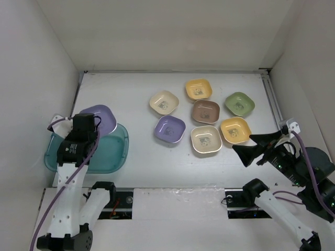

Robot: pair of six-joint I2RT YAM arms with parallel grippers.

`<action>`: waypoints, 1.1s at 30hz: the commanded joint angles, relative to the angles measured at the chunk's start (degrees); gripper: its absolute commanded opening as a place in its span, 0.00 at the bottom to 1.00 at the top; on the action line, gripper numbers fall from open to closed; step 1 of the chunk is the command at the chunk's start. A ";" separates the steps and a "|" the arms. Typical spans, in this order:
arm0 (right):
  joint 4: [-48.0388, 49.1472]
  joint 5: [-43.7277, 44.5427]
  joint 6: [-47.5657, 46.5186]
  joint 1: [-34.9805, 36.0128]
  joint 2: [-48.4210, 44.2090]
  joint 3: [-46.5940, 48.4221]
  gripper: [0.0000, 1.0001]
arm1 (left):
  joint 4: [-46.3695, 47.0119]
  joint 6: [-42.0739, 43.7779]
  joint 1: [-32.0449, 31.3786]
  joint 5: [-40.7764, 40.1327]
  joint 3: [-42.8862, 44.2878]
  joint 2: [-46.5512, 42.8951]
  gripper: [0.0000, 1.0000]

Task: Place the plates into the plastic bin on the countertop

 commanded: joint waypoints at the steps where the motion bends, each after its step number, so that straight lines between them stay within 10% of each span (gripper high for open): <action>1: 2.35 -1.14 -2.04 -0.01 -0.65 1.84 1.00 | -0.61 3.77 -0.03 -3.26 3.35 2.04 0.00; 12: 2.35 -1.67 -2.04 -0.01 -1.70 2.98 1.00 | -1.65 5.84 0.85 14.67 -2.08 5.13 0.00; 33: 4.46 -7.47 -2.04 1.30 -0.82 4.04 1.00 | -5.01 -23.87 2.08 1.14 -7.01 6.26 0.03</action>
